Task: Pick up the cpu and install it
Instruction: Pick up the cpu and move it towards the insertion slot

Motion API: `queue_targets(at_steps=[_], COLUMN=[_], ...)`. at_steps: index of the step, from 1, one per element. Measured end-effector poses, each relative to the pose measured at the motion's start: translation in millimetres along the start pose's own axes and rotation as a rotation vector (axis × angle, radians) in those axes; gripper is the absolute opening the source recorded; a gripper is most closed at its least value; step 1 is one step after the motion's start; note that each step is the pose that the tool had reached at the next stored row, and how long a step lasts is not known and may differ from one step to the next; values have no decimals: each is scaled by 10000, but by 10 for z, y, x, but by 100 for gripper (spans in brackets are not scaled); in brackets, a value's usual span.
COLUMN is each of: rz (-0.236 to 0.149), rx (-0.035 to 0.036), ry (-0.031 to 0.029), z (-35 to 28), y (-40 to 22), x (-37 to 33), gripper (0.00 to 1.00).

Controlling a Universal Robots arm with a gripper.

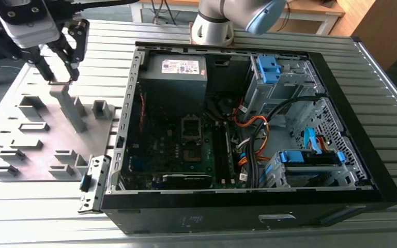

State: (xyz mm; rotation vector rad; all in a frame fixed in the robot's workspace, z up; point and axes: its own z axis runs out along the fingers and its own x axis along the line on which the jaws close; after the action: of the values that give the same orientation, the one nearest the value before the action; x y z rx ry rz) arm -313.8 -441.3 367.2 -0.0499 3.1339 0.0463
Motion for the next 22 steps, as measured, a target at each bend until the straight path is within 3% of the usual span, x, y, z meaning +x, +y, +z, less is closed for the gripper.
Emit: queue_targets(at_steps=[6,18,22], rz=[0,0,0], rx=[0,0,1], ry=[-1,0,3], z=[1,-3,-3], y=[-3,-4,-5], x=[-113,-116,-173], gripper=[47,47,47])
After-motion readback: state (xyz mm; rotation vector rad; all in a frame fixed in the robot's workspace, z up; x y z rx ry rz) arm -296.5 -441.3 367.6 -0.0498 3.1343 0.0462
